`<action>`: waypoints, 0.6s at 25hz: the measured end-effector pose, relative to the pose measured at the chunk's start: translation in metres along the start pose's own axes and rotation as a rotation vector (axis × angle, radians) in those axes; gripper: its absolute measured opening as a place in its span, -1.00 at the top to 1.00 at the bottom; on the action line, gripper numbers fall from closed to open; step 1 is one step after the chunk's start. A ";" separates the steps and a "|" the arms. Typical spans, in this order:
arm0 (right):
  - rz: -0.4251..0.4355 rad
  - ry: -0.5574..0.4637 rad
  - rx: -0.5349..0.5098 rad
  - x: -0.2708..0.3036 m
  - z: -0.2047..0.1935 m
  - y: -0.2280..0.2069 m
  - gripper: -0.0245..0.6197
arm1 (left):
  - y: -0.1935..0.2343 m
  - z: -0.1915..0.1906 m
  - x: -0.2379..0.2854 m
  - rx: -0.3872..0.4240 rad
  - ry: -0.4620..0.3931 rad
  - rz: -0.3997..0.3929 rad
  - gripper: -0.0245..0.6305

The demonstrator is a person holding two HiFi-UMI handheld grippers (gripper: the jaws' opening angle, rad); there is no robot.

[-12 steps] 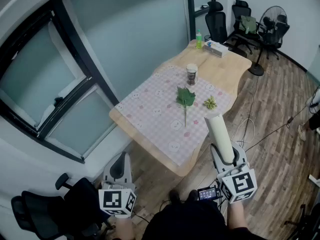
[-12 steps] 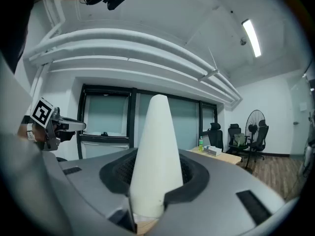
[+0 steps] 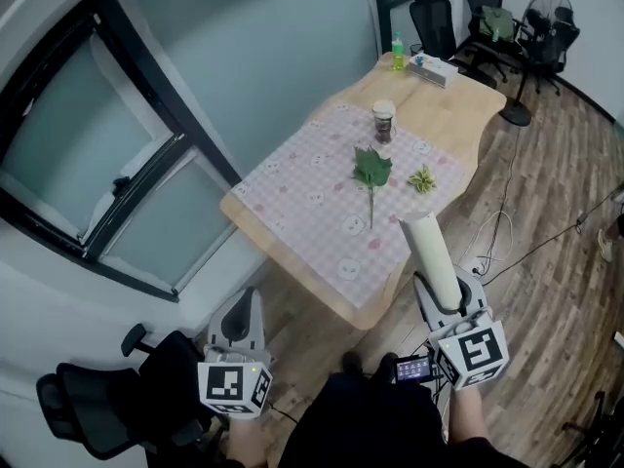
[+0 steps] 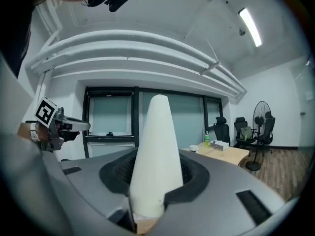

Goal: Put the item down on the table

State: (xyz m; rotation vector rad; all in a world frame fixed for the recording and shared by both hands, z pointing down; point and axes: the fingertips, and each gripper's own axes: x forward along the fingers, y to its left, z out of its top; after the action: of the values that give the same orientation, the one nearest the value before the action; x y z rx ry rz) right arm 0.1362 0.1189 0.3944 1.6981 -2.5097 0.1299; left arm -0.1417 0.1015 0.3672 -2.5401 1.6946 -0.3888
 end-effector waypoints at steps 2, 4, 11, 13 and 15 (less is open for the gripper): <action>0.008 0.007 0.003 0.006 -0.008 -0.002 0.46 | -0.005 -0.006 0.002 0.011 0.018 0.002 0.93; 0.006 0.021 0.007 0.014 -0.016 -0.003 0.46 | -0.007 -0.012 0.006 0.015 0.036 -0.003 0.93; 0.005 0.059 -0.004 0.054 -0.017 -0.008 0.46 | 0.018 -0.022 0.051 -0.042 0.030 -0.022 0.93; -0.002 0.065 -0.010 0.069 -0.010 -0.010 0.46 | 0.029 -0.019 0.070 -0.048 0.013 -0.038 0.93; -0.020 0.060 -0.022 0.089 0.003 -0.015 0.46 | 0.041 -0.011 0.094 -0.054 -0.017 -0.057 0.93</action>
State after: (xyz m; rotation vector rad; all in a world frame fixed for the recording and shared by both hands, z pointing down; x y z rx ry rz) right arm 0.1173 0.0315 0.4033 1.6842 -2.4415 0.1491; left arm -0.1466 0.0000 0.3860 -2.6267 1.6518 -0.3279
